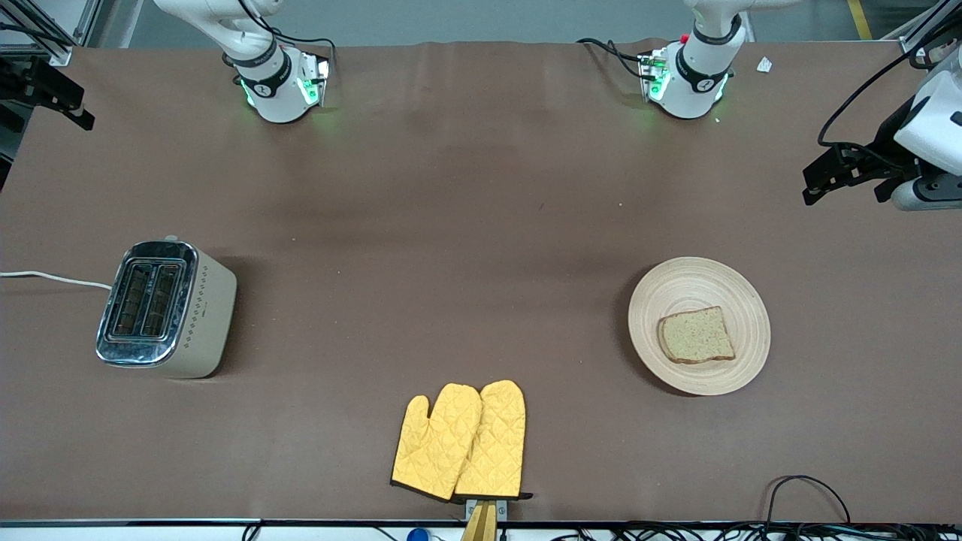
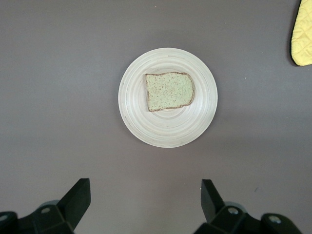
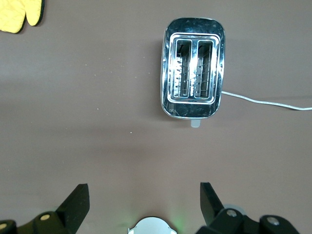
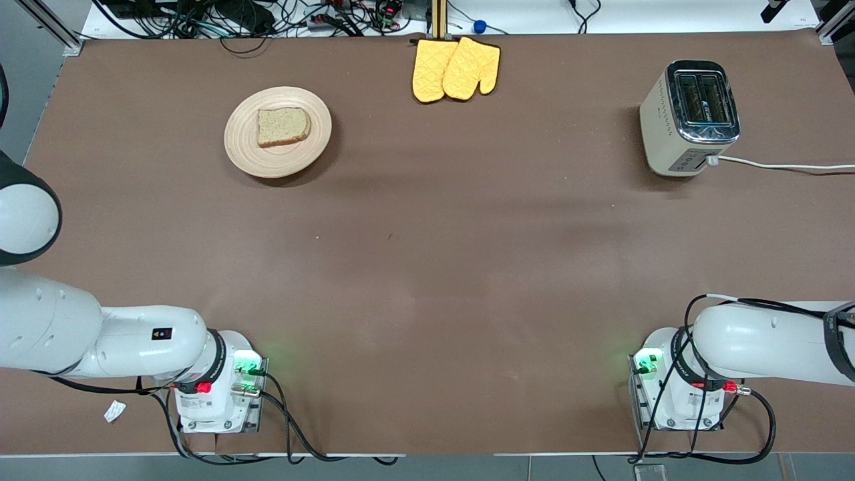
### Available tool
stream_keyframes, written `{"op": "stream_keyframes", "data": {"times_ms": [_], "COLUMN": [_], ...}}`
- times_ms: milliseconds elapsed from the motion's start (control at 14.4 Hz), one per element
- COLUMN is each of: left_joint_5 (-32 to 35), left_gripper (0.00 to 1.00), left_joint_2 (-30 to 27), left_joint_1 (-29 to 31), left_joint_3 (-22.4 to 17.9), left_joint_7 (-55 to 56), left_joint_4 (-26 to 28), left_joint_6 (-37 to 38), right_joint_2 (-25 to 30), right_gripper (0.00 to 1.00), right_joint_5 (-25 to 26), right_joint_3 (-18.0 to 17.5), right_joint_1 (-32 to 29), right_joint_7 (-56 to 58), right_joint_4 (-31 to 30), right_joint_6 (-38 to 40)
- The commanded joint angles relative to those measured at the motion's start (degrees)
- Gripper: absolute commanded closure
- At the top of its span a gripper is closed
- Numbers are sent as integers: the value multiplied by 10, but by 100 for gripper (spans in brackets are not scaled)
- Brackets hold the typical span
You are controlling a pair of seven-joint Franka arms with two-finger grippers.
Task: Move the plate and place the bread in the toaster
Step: 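Reach the left gripper to the wooden plate rim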
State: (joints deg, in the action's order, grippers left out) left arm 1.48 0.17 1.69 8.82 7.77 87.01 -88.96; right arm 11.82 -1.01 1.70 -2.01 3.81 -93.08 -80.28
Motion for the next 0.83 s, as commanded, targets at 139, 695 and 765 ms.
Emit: {"op": "stream_keyframes", "data": {"times_ms": [139,695,765], "left_joint_5": [0,-162,-176], "left_gripper": [0,0,0], "left_joint_2": [19,185,206], "left_joint_1": [10,116,128], "left_joint_3": [-4,-6,-6], "left_joint_7": [-9,-72,-86], "left_joint_4": [-11,-45,-42], "left_joint_6": [0,-75,-89], "right_joint_2": [7,7,7], "right_gripper": [0,0,0], "right_joint_5": [-2,-7,-8], "right_joint_3": [-2,-6,-6], "right_joint_1": [-32,-26,-27], "right_joint_7": [-3,-2,-2], "right_joint_4": [-17,-17,-17], "right_joint_6": [-12,4,4]}}
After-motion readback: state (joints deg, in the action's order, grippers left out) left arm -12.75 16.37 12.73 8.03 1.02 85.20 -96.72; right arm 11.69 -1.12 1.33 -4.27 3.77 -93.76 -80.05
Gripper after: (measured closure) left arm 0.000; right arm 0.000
